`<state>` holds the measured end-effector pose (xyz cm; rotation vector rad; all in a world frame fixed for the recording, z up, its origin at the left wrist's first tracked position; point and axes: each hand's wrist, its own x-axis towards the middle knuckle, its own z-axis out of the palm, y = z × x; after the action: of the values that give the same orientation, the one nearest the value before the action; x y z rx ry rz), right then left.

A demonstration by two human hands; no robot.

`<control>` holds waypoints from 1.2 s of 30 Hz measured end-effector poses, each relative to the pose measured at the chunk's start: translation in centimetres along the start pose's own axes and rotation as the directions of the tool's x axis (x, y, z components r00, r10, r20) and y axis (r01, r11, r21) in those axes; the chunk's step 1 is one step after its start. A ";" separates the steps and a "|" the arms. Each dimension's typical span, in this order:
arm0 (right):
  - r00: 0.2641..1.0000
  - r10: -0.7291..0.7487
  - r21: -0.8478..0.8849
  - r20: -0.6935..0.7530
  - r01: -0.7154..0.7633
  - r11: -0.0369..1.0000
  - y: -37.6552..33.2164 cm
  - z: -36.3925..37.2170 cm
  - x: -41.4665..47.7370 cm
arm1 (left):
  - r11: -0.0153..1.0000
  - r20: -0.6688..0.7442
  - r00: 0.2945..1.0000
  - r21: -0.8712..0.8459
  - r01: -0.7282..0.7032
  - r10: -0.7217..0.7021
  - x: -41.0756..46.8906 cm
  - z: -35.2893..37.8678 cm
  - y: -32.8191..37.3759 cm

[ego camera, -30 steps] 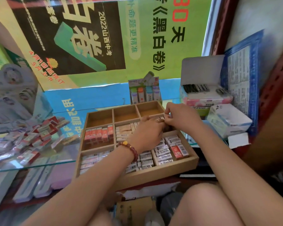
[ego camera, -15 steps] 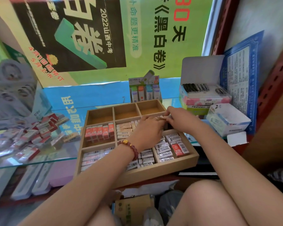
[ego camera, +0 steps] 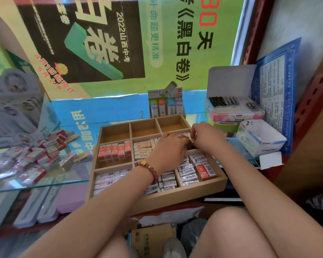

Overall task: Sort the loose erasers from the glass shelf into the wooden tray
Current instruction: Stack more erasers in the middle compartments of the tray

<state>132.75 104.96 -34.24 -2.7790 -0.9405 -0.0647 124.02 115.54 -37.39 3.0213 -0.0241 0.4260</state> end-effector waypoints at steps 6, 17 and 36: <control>0.997 -0.011 0.024 0.070 0.009 1.000 -1.0 -0.8 -0.7 | 0.989 -0.085 0.989 0.098 -0.109 0.117 -1.6 -1.7 0.5; 0.854 -0.518 0.326 -0.039 0.501 0.802 -13.2 -3.3 -5.1 | 0.893 -0.507 0.735 -0.222 0.392 -0.449 -12.9 -6.9 -11.1; 0.862 -0.503 0.519 -0.068 0.461 0.720 -19.1 -0.3 -2.4 | 0.707 -0.236 0.679 -0.054 0.705 -0.695 -17.6 -3.1 -18.0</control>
<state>119.30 118.33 -30.77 -1.9942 -1.4385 0.1962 106.73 133.82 -40.91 2.6792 1.1372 0.6894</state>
